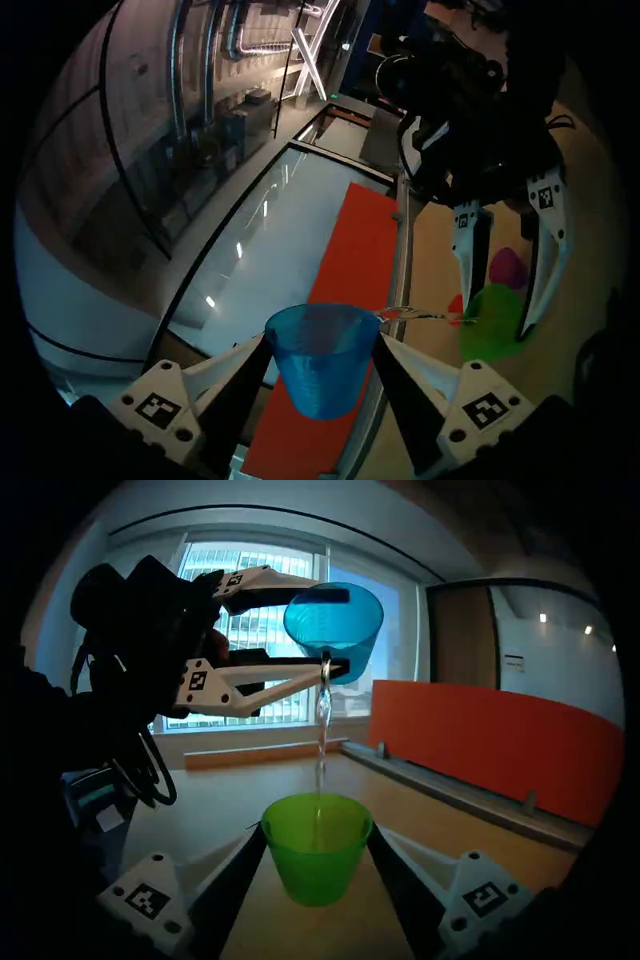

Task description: Pour water

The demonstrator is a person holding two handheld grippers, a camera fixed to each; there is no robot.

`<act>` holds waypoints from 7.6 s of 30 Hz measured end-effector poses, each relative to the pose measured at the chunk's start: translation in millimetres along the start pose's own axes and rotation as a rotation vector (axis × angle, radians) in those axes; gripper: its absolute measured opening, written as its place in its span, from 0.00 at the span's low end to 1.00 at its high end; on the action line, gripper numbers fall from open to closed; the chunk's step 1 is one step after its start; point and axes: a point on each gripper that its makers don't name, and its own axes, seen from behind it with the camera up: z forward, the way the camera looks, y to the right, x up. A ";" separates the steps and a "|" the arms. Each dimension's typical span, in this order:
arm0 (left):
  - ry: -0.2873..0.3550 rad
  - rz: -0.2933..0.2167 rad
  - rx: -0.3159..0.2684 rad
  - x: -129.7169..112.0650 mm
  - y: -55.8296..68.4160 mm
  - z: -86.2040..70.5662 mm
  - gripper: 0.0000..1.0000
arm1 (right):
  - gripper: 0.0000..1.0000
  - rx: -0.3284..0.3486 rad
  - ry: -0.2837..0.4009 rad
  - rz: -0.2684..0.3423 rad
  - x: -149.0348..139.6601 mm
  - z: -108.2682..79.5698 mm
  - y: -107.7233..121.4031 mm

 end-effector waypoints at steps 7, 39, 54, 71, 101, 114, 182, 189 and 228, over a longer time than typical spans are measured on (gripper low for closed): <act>0.001 0.021 0.000 2.4 3.6 -1.0 0.86 | 0.92 -0.001 0.002 -0.003 -0.1 -1.0 0.2; 0.008 0.130 0.007 11.1 -3.9 -0.8 0.86 | 0.91 -0.010 0.011 -0.018 2.5 -3.0 1.5; 0.003 0.174 0.010 11.2 -0.6 -2.8 0.86 | 0.90 -0.011 0.016 -0.015 3.1 -1.1 1.2; 0.004 0.229 0.010 14.3 1.2 -1.8 0.86 | 0.90 -0.012 0.021 -0.017 2.4 -1.9 1.7; 0.017 0.370 0.034 26.0 -3.1 -2.3 0.86 | 0.90 -0.014 0.031 -0.023 5.6 -6.0 1.8; 0.021 0.463 0.038 31.5 -0.4 -2.8 0.86 | 0.90 -0.016 0.032 -0.027 6.7 -7.1 1.4; 0.002 -0.220 0.010 -6.1 -8.9 4.0 0.86 | 0.90 -0.035 0.059 -0.020 13.1 -10.5 8.8; 0.001 -0.433 0.002 -10.7 -13.0 3.3 0.86 | 0.90 -0.039 0.068 -0.018 14.5 -12.0 11.1; 0.021 -1.178 -0.090 -28.8 -9.1 13.9 0.86 | 0.90 -0.045 0.091 -0.024 26.1 -15.0 11.7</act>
